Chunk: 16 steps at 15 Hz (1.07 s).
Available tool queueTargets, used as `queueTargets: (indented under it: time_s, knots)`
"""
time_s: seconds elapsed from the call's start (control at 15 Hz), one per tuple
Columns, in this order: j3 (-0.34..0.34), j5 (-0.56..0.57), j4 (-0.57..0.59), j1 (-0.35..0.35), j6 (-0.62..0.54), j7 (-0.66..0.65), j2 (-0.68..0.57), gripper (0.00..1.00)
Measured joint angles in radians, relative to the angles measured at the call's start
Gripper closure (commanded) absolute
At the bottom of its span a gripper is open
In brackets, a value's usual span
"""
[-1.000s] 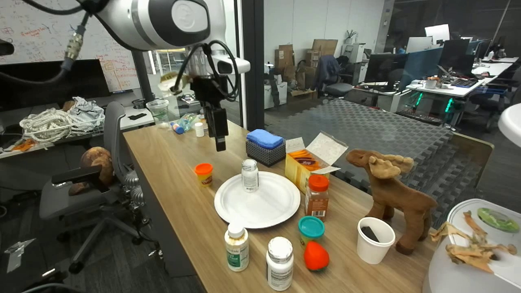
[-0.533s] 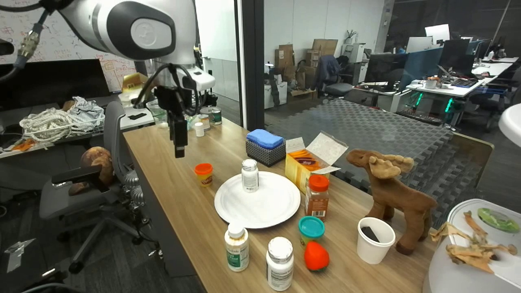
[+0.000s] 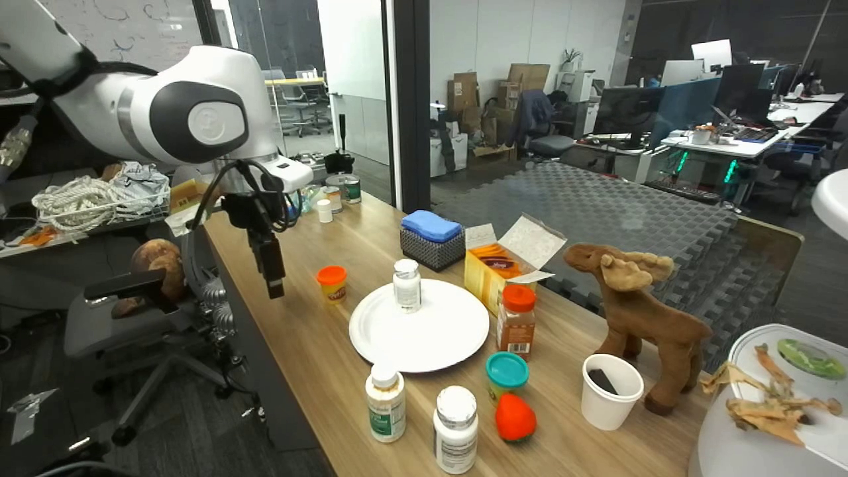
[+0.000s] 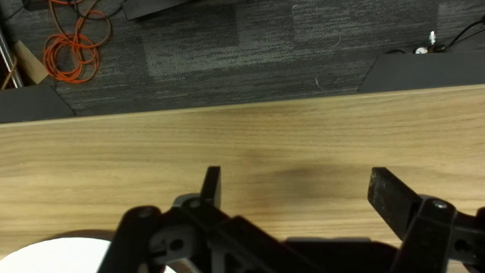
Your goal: Put the bottles and the red object on the plate
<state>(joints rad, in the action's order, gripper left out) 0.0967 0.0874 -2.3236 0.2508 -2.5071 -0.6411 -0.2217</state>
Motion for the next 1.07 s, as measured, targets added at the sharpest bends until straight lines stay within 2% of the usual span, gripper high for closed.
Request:
queueTargets:
  time_s: [0.2,0.4,1.07]
  knots:
    - [-0.023,0.107,0.011,0.013,-0.019,-0.076,-0.023,0.0]
    - [-0.044,0.16,0.033,0.016,-0.027,-0.116,-0.047,0.0]
    - [-0.074,0.156,0.167,0.023,-0.031,-0.143,-0.183,0.0]
